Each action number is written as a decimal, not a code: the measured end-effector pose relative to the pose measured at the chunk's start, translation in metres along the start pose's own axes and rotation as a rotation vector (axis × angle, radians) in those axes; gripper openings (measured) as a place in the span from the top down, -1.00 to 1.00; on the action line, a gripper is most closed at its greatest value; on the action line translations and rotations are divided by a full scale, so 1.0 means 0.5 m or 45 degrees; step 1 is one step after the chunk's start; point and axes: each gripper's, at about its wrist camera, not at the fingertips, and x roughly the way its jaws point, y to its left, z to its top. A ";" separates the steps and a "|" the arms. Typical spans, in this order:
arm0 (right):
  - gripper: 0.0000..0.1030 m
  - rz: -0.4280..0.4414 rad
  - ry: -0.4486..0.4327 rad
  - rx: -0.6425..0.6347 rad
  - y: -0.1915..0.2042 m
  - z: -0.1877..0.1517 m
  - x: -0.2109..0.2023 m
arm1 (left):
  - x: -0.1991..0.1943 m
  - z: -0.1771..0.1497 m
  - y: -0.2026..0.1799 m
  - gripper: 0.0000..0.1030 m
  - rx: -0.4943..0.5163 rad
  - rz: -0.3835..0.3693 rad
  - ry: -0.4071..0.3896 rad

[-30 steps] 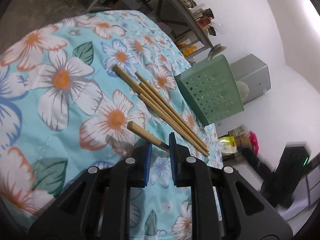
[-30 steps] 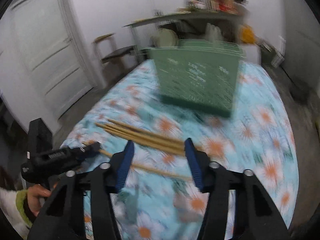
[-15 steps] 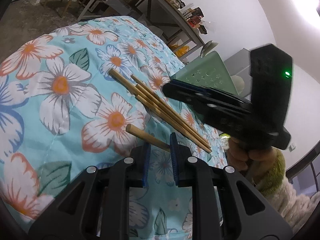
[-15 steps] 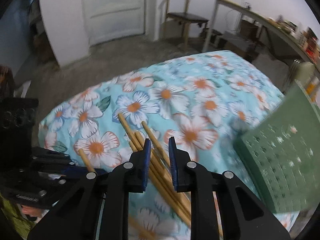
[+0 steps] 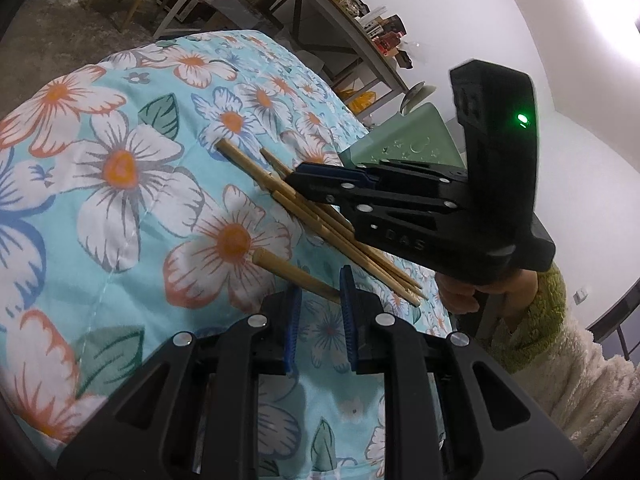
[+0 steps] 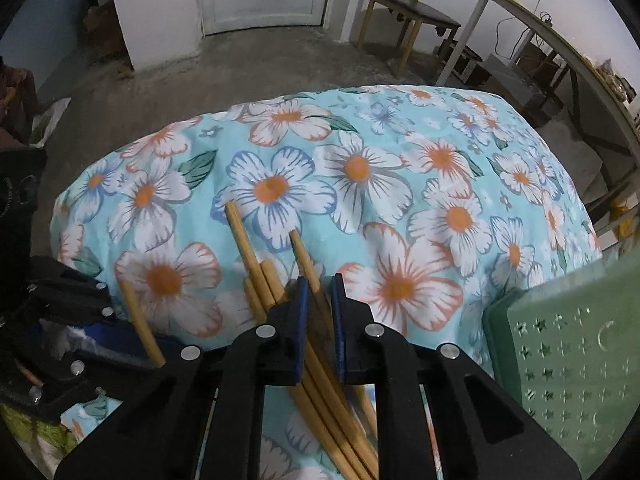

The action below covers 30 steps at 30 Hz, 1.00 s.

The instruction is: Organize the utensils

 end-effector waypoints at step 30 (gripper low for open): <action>0.89 -0.697 -0.687 0.526 -0.085 -0.190 -0.434 | -0.095 0.048 -0.155 0.89 0.223 -0.062 -0.194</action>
